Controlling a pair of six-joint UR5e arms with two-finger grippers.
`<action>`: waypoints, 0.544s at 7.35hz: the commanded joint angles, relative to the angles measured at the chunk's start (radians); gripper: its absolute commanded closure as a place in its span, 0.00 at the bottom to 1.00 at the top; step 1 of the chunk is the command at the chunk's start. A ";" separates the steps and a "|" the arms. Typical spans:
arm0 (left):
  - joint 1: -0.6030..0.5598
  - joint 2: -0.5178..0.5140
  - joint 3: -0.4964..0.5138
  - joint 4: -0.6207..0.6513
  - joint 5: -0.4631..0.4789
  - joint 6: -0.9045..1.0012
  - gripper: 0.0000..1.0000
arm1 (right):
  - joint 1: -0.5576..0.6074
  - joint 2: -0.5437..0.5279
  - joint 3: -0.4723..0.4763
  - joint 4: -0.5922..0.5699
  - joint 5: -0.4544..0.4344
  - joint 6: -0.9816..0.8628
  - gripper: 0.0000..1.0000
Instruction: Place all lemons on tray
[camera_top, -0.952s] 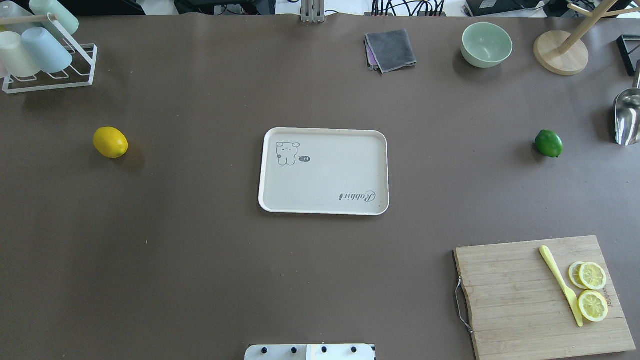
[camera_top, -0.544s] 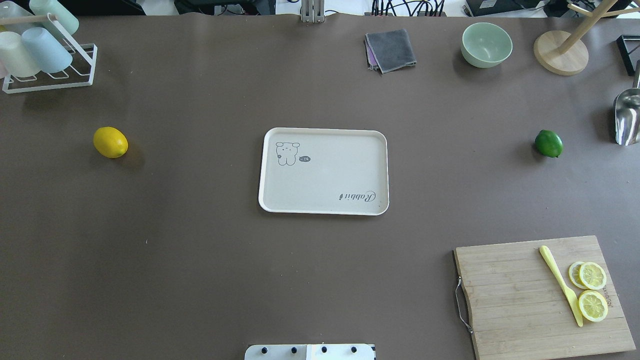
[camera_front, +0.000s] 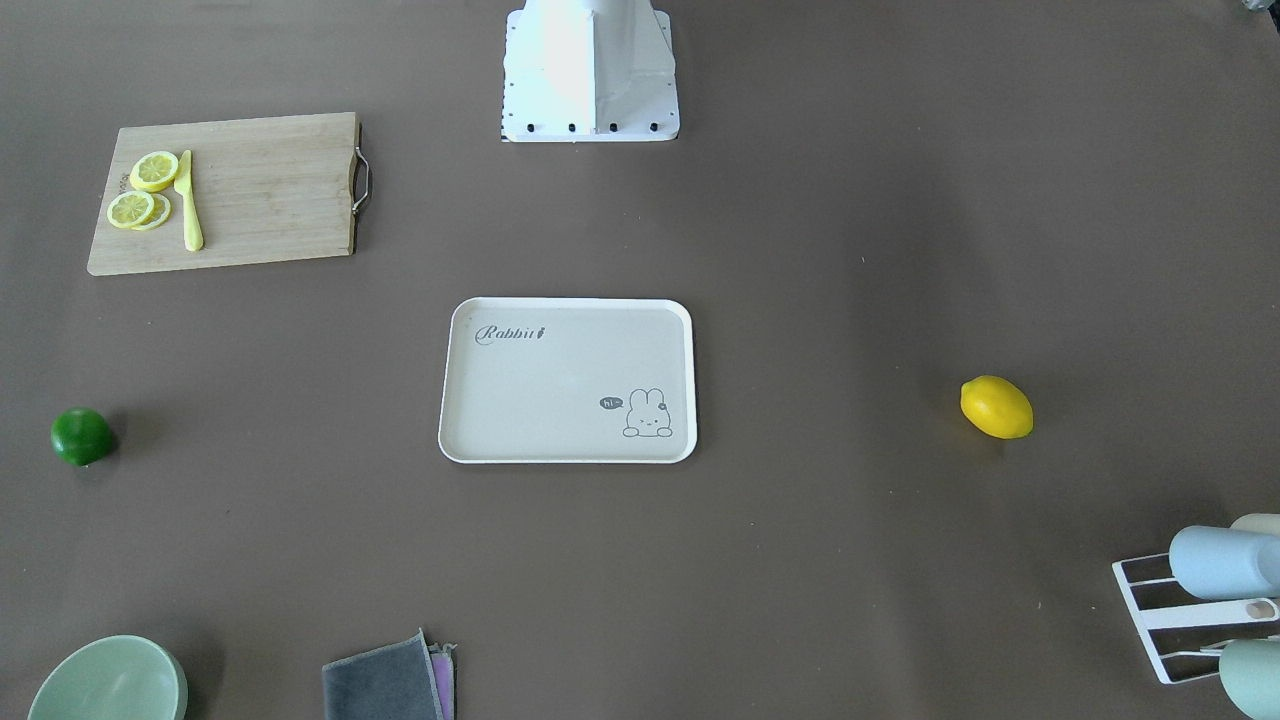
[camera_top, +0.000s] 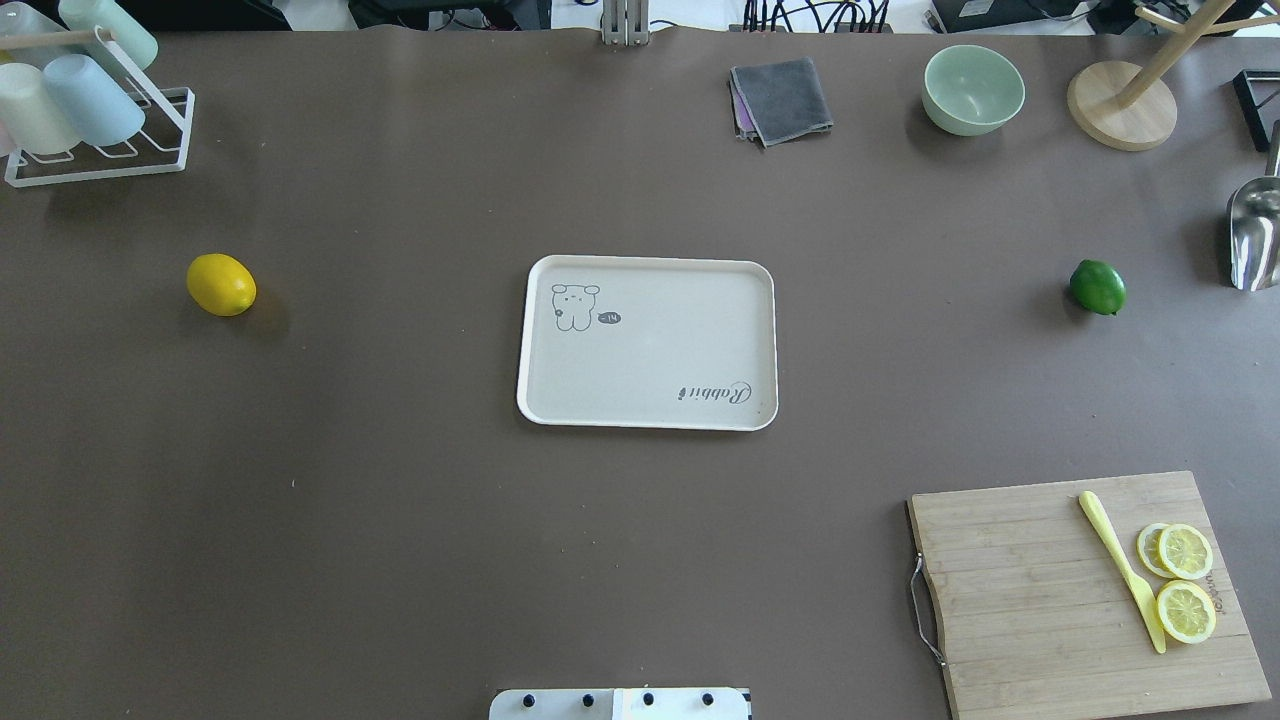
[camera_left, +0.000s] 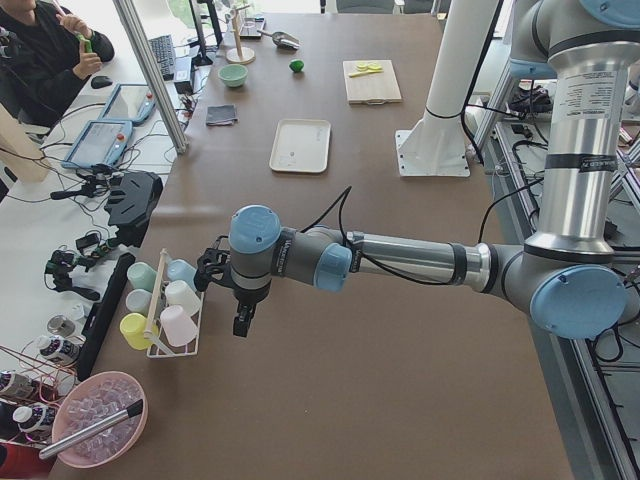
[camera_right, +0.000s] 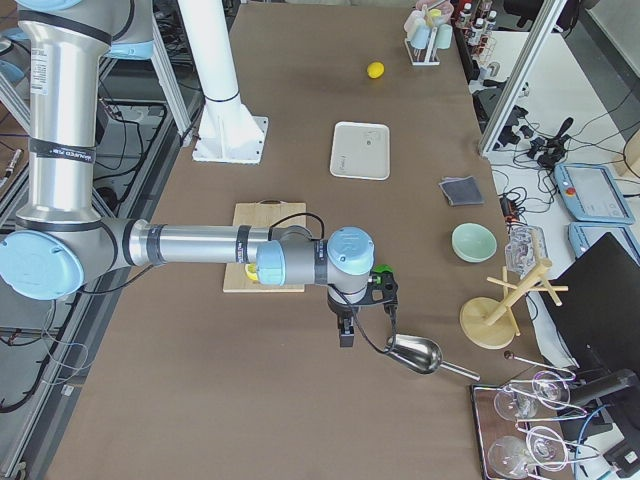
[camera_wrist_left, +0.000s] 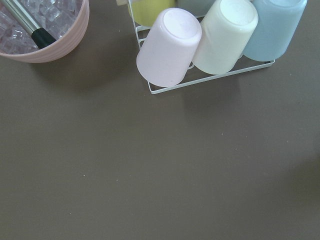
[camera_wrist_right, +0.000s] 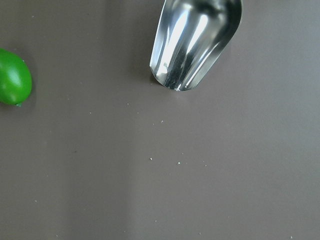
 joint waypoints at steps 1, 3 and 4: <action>0.001 0.003 0.015 0.001 0.001 -0.003 0.02 | -0.002 0.008 -0.002 0.001 0.000 0.000 0.00; -0.001 0.006 0.012 0.001 0.001 -0.004 0.02 | -0.003 0.008 -0.002 0.004 0.012 0.002 0.00; 0.001 0.006 0.008 0.001 0.000 -0.004 0.02 | -0.003 0.012 -0.001 0.001 0.035 0.002 0.00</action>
